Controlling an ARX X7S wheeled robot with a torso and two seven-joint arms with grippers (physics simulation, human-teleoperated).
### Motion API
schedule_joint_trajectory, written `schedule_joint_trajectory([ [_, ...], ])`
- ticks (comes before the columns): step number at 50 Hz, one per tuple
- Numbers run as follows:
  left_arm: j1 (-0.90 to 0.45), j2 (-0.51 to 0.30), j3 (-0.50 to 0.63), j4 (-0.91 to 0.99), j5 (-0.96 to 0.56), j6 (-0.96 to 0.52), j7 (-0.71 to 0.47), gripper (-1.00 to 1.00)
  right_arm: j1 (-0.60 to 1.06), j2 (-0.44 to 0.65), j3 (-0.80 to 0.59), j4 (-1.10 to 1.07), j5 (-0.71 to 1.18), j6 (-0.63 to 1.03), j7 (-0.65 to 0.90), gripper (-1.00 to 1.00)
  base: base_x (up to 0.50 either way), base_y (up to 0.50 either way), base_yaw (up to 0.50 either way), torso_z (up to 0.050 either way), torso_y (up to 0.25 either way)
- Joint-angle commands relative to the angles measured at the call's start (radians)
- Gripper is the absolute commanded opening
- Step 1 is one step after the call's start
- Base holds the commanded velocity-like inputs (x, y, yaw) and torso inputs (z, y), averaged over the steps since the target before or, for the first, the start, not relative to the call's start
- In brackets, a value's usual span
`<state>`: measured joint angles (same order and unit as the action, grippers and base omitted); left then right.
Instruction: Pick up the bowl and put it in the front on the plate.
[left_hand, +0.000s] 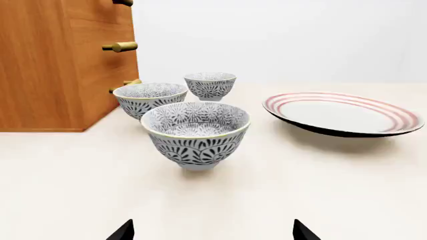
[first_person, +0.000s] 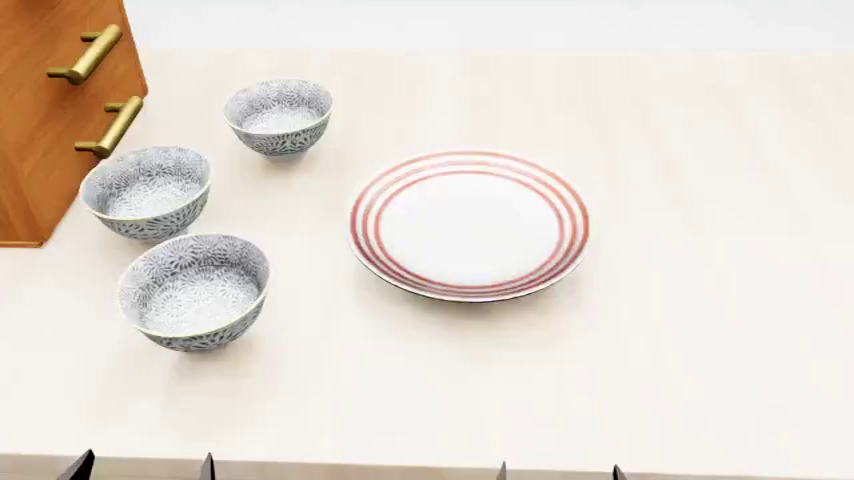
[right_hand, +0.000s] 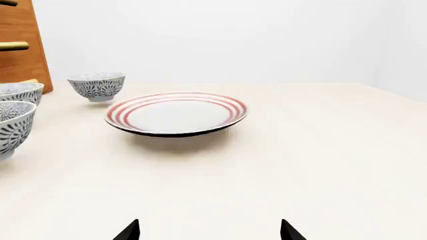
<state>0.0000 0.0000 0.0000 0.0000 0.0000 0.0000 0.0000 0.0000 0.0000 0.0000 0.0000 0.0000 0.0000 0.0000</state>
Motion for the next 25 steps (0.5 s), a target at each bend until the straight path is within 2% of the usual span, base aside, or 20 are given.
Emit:
schedule_joint_trajectory([
  [1, 0.002, -0.069, 0.081, -0.005, -0.045, 0.027, -0.113, 1.0, -0.013, 0.071, -0.093, -0.008, 0.07, -0.06, 0.081, 1.0, 0.0, 0.0, 0.0, 0.0, 0.0],
  [2, -0.003, -0.011, 0.013, 0.005, 0.005, -0.018, -0.018, 1.0, -0.008, 0.01, -0.017, -0.011, 0.012, -0.003, 0.005, 1.0, 0.0, 0.0, 0.0, 0.0, 0.0],
  [19, -0.001, -0.056, 0.065, 0.008, -0.035, -0.011, -0.076, 1.0, -0.009, 0.055, -0.072, -0.006, 0.055, -0.009, 0.056, 1.0, 0.0, 0.0, 0.0, 0.0, 0.0],
  [21, 0.006, -0.061, 0.073, 0.012, -0.012, 0.031, -0.095, 1.0, -0.014, 0.058, -0.073, -0.011, 0.056, -0.032, 0.063, 1.0, 0.0, 0.0, 0.0, 0.0, 0.0],
  [25, 0.054, -0.076, 0.095, 0.087, 0.112, 0.208, -0.18, 1.0, -0.056, 0.062, -0.067, -0.067, 0.1, -0.212, 0.047, 1.0, 0.0, 0.0, 0.0, 0.0, 0.0],
])
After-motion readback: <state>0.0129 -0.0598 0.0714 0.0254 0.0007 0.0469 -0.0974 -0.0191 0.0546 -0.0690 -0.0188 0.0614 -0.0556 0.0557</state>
